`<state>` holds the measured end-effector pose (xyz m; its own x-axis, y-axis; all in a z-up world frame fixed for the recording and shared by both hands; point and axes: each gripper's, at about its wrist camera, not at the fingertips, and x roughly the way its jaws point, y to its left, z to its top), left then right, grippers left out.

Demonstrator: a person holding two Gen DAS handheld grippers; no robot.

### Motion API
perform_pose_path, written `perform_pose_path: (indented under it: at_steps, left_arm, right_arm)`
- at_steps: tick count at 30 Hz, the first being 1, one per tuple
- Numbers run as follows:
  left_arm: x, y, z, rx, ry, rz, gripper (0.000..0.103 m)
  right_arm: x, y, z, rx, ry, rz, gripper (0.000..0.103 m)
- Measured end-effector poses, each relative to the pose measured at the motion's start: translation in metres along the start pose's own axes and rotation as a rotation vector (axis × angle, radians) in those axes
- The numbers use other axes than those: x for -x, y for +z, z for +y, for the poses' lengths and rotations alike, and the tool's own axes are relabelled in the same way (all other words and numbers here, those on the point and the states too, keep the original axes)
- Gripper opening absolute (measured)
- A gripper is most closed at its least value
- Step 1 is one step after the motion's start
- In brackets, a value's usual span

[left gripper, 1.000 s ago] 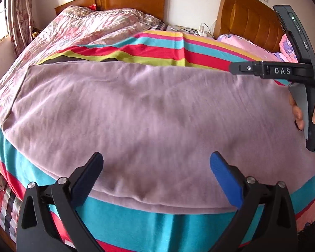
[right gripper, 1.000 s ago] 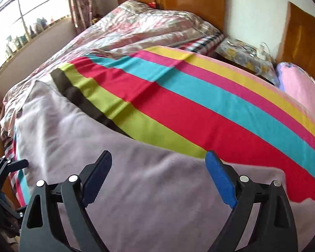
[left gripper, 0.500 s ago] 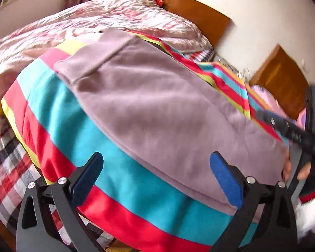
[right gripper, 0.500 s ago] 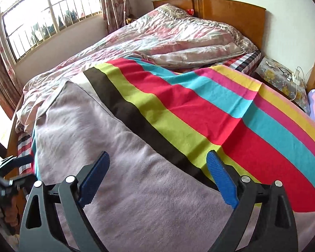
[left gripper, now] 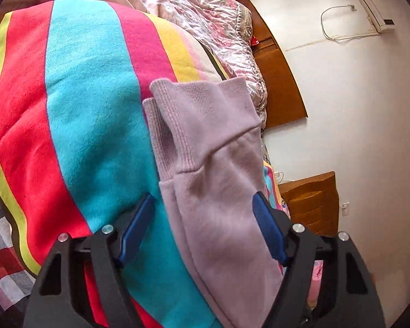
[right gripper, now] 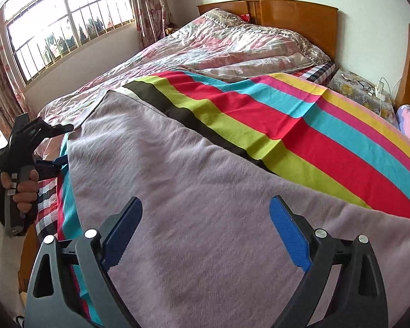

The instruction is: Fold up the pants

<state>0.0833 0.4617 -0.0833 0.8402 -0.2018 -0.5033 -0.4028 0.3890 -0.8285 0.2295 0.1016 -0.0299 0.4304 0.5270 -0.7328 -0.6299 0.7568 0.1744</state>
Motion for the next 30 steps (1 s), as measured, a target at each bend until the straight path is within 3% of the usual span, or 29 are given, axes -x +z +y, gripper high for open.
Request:
perform_pose_path:
  at_steps: [5, 12, 15, 17, 20, 23, 25, 30]
  left_arm:
    - [-0.004, 0.021, 0.012, 0.091, -0.055, -0.019, 0.037]
    - [-0.005, 0.025, 0.035, 0.189, -0.191, -0.023, 0.035]
    - [-0.006, 0.024, 0.033, 0.155, -0.180, -0.031, 0.027]
    - [-0.007, 0.021, 0.031, 0.129, -0.170, -0.046, 0.015]
    - [0.001, 0.028, 0.019, 0.059, -0.116, -0.088, 0.010]
    - [0.011, 0.043, -0.002, -0.026, -0.052, -0.108, 0.009]
    - [0.004, 0.049, -0.004, -0.037, -0.004, -0.102, 0.009]
    - [0.004, 0.041, 0.011, -0.012, 0.023, -0.117, 0.009]
  right_arm:
    - [-0.002, -0.010, 0.010, 0.007, 0.015, 0.015, 0.091]
    - [-0.008, -0.021, 0.015, -0.002, 0.023, 0.041, 0.091]
    - [-0.010, -0.022, 0.017, 0.005, 0.022, 0.045, 0.092]
    - [-0.011, -0.024, 0.019, 0.012, 0.022, 0.056, 0.092]
    - [-0.022, -0.031, 0.020, 0.047, -0.016, 0.132, 0.092]
    - [-0.023, -0.039, 0.026, 0.124, -0.039, 0.110, 0.092]
    - [-0.025, -0.040, 0.027, 0.134, -0.052, 0.105, 0.093]
    - [-0.023, -0.041, 0.025, 0.133, -0.042, 0.096, 0.093]
